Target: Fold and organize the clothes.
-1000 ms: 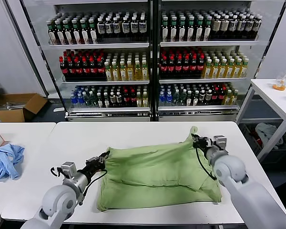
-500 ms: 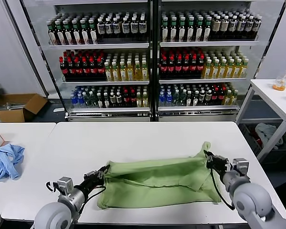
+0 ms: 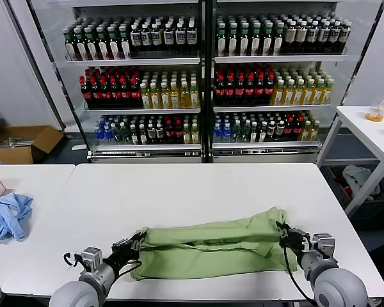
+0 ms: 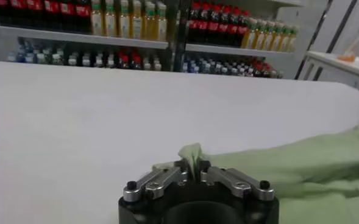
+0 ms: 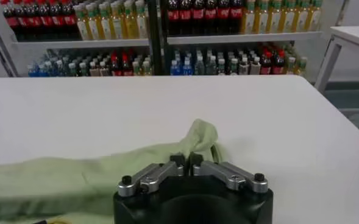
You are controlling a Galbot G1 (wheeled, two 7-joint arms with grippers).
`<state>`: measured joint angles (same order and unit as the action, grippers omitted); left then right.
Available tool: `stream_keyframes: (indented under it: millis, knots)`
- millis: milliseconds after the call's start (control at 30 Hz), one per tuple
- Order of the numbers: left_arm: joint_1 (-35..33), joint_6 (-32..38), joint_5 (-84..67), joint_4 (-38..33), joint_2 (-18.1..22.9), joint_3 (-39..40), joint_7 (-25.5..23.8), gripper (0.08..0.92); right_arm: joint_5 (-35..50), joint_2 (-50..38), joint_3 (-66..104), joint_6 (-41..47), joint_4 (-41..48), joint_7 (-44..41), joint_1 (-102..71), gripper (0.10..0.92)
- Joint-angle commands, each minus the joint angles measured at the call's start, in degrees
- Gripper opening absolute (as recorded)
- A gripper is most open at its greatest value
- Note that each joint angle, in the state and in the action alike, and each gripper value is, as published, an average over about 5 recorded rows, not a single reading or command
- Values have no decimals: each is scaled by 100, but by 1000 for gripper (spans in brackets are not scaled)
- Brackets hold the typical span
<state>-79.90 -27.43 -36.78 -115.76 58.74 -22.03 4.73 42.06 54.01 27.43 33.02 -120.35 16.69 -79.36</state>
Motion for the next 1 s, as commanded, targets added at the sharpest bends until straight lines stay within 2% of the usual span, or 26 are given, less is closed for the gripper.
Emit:
stream_keyframes:
  millis: [33, 167, 333, 600, 733, 867, 1000]
  knots:
    - [-298, 251, 915, -334, 294, 8, 601, 228, -248, 52, -84, 19, -241, -1, -263, 282]
    - [-593, 418, 1190, -683, 676, 26, 1074, 324, -230, 57, -81, 20, -322, 11, -346, 403]
    - [-667, 455, 1525, -493, 1214, 147, 1416, 488, -215, 55, -122, 19, -332, 15, -367, 542]
    - [-550, 370, 1869, 34, 1675, 306, 1508, 714, -162, 4, -181, 19, -312, 12, -300, 770]
    - [-547, 327, 1864, 140, 1730, 361, 1484, 804, -125, -36, -164, 17, -319, 9, -299, 817]
    - [-552, 319, 1770, 211, 1692, 364, 1437, 806, -96, -59, -149, 16, -334, 9, -302, 822]
    - [-580, 322, 1698, 214, 1655, 327, 1353, 714, -81, -74, -160, 15, -367, 10, -293, 823]
